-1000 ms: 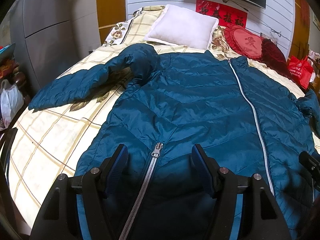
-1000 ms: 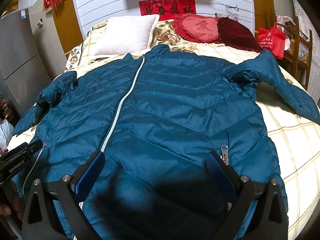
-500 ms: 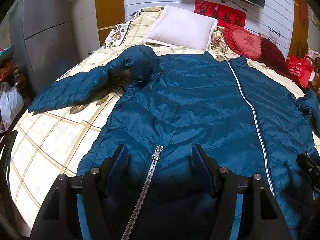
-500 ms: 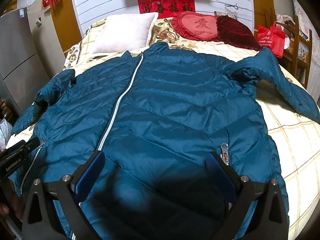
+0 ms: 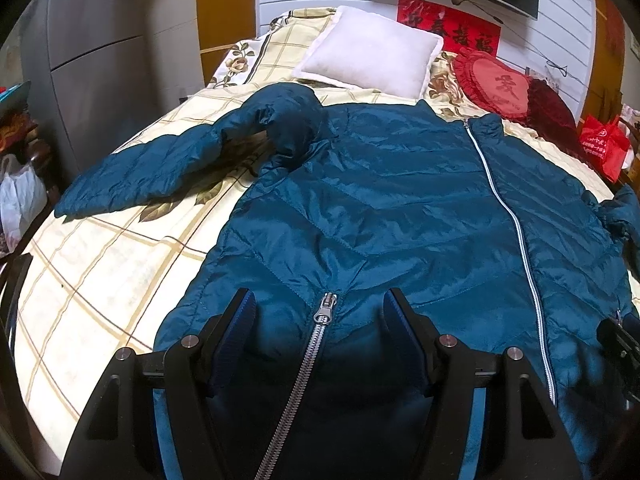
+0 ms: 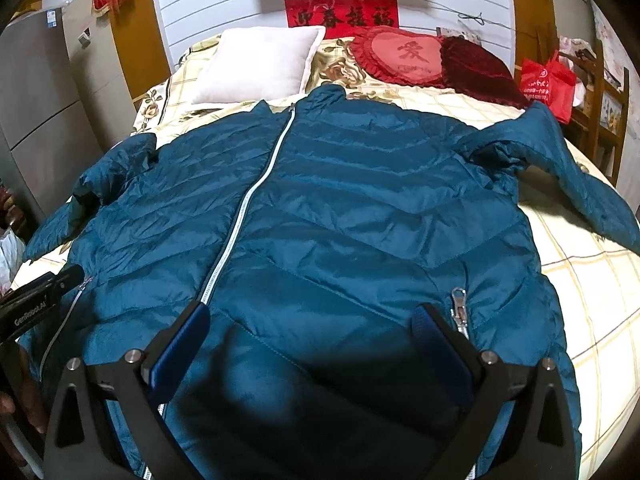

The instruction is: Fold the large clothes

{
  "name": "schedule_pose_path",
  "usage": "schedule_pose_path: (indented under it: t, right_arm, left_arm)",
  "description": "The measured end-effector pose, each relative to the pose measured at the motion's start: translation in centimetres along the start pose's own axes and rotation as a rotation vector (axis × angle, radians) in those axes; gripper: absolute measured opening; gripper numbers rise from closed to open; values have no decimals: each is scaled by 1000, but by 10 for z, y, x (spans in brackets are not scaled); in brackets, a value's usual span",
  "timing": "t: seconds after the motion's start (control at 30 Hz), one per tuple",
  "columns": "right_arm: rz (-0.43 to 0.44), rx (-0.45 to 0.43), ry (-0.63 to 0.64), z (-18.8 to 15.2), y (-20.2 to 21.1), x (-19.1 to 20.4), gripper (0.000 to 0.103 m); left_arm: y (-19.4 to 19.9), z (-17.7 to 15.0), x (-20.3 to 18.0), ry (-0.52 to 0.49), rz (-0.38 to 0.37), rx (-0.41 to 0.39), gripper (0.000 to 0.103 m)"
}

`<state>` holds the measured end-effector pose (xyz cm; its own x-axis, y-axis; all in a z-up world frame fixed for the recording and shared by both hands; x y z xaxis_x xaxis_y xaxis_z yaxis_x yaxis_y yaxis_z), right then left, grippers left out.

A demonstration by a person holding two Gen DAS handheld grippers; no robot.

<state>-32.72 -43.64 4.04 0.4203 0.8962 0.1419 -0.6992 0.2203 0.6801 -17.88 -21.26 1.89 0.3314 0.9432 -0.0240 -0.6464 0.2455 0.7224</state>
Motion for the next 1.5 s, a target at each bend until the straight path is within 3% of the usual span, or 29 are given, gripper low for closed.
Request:
schedule_pose_path:
  t: [0.47, 0.8, 0.93, 1.1, 1.23, 1.5]
  right_arm:
    - [15, 4, 18, 5, 1, 14, 103]
    - [24, -9, 44, 54, -5, 49, 103]
    - [35, -21, 57, 75, -16, 67, 103]
    - [38, -18, 73, 90, -38, 88, 103]
    - [35, -24, 109, 92, -52, 101, 103]
    - [32, 6, 120, 83, -83, 108, 103]
  left_arm:
    - [4, 10, -6, -13, -25, -18, 47]
    - [14, 51, -13, -33, -34, -34, 47]
    - [10, 71, -13, -52, -27, -53, 47]
    - [-8, 71, -2, -32, -13, -62, 47]
    - [-27, 70, 1, -47, -4, -22, 47]
    - [-33, 74, 0, -32, -19, -18, 47]
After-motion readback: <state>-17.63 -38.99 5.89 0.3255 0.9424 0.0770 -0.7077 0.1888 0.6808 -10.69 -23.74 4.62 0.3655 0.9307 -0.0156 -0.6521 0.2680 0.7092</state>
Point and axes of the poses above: each gripper's, at about its wrist camera, not at the fingertips, and y roughly against the way its jaws point, x to its left, z to its top, the point moved 5 cm from there along -y, roughly the way its jaws point
